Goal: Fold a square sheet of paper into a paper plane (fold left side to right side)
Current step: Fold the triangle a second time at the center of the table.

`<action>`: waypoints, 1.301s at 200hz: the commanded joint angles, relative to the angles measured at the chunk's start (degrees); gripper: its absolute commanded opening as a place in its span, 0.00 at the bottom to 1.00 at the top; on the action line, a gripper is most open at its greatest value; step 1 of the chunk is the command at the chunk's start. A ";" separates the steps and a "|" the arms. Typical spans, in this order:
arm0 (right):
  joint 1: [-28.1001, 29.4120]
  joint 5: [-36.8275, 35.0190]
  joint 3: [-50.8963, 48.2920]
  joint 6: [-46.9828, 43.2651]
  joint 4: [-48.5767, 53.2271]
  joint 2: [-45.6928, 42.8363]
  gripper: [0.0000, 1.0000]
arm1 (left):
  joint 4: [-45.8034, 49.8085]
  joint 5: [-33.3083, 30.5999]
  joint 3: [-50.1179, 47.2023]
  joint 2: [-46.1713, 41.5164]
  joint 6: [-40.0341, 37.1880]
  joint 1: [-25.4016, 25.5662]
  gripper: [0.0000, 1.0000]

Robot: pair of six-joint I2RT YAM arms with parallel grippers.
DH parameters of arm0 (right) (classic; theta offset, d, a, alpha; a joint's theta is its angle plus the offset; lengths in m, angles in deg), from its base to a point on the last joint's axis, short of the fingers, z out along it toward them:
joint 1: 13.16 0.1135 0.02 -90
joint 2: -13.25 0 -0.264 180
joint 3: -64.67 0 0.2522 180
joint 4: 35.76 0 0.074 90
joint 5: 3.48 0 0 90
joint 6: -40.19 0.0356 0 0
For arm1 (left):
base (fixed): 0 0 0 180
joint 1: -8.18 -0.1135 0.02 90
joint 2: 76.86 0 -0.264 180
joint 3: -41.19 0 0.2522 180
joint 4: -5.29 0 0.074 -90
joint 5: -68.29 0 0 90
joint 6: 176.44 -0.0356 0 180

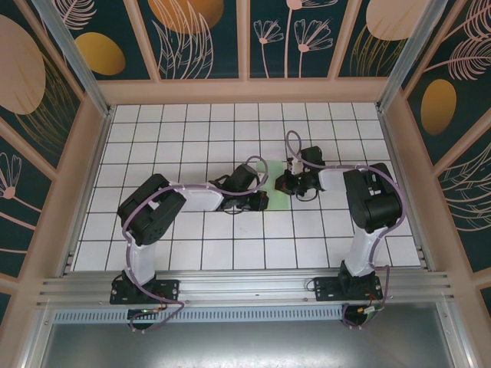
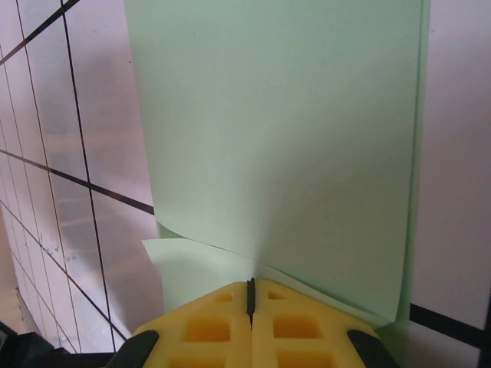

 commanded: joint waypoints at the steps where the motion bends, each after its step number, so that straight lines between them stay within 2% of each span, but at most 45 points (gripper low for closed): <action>1: -0.27 -1.86 0.96 -0.05 4.13 2.13 0.00 | 1.46 1.66 3.29 -2.55 -0.23 -0.10 0.00; 43: -0.17 -1.21 1.13 -0.22 4.43 2.83 0.00 | 2.78 3.03 7.23 1.43 -0.94 -0.10 0.00; 102: -0.11 -1.37 1.55 -0.67 5.41 3.46 0.00 | 2.35 3.57 6.29 4.34 -1.00 -0.09 0.00; 142: -0.16 -1.69 1.79 -1.18 6.31 3.60 0.00 | 2.86 1.43 5.37 4.38 -0.33 -0.31 0.00; 260: -0.12 -3.02 2.72 -2.08 8.39 4.30 0.00 | 2.50 3.37 -1.84 1.90 0.71 -0.80 0.00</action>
